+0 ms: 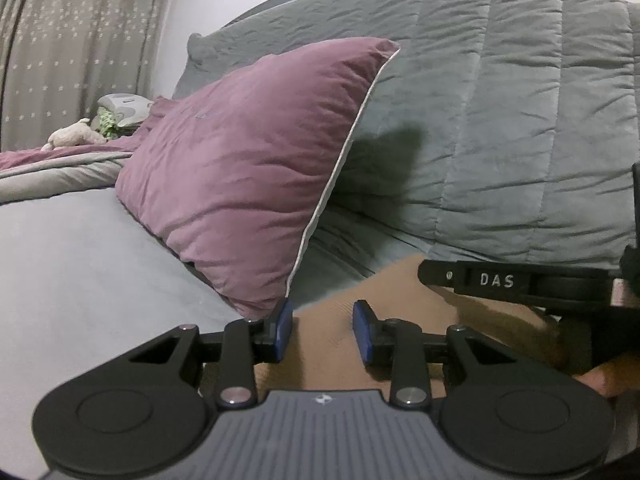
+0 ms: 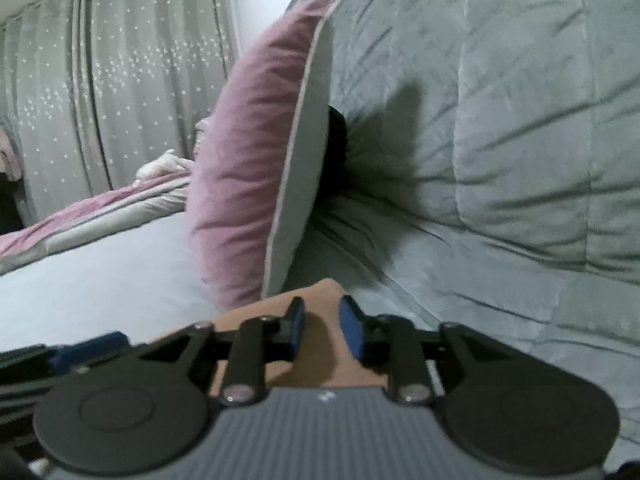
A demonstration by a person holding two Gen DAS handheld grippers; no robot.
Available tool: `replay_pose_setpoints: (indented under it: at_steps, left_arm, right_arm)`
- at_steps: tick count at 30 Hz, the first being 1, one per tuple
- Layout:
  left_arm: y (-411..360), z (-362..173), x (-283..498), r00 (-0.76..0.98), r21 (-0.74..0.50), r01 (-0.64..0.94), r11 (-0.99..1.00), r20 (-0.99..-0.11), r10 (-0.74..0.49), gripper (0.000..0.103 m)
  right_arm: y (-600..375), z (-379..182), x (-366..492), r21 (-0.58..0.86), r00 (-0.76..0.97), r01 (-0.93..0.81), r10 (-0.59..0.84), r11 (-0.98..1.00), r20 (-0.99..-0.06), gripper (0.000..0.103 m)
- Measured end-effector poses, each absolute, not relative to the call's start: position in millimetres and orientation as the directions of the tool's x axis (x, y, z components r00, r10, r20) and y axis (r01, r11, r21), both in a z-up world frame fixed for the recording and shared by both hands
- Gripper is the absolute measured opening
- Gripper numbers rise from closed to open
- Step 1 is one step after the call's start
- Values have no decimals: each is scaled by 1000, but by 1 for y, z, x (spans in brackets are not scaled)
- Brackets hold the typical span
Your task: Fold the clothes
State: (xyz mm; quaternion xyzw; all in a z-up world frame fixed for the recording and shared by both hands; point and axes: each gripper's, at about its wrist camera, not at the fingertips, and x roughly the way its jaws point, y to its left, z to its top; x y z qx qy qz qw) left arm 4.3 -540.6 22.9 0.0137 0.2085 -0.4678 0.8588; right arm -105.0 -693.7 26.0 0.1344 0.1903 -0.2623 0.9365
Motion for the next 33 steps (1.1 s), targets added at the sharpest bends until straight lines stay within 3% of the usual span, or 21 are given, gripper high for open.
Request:
replay_pose_setpoints:
  at_steps: [11, 21, 33]
  left_arm:
    - [-504, 55, -15, 453, -213, 819, 532, -329, -829, 36]
    - [-495, 41, -62, 390, -164, 864, 476, -380, -839, 36]
    - [-487, 54, -87, 373, -110, 864, 491, -514, -773, 38]
  right_arm:
    - [-672, 67, -136, 134, 802, 518, -425, 845, -419, 32]
    - [-654, 73, -174, 148, 786, 541, -436, 828, -438, 38]
    - [-629, 81, -198, 152, 746, 554, -408, 818, -526, 48]
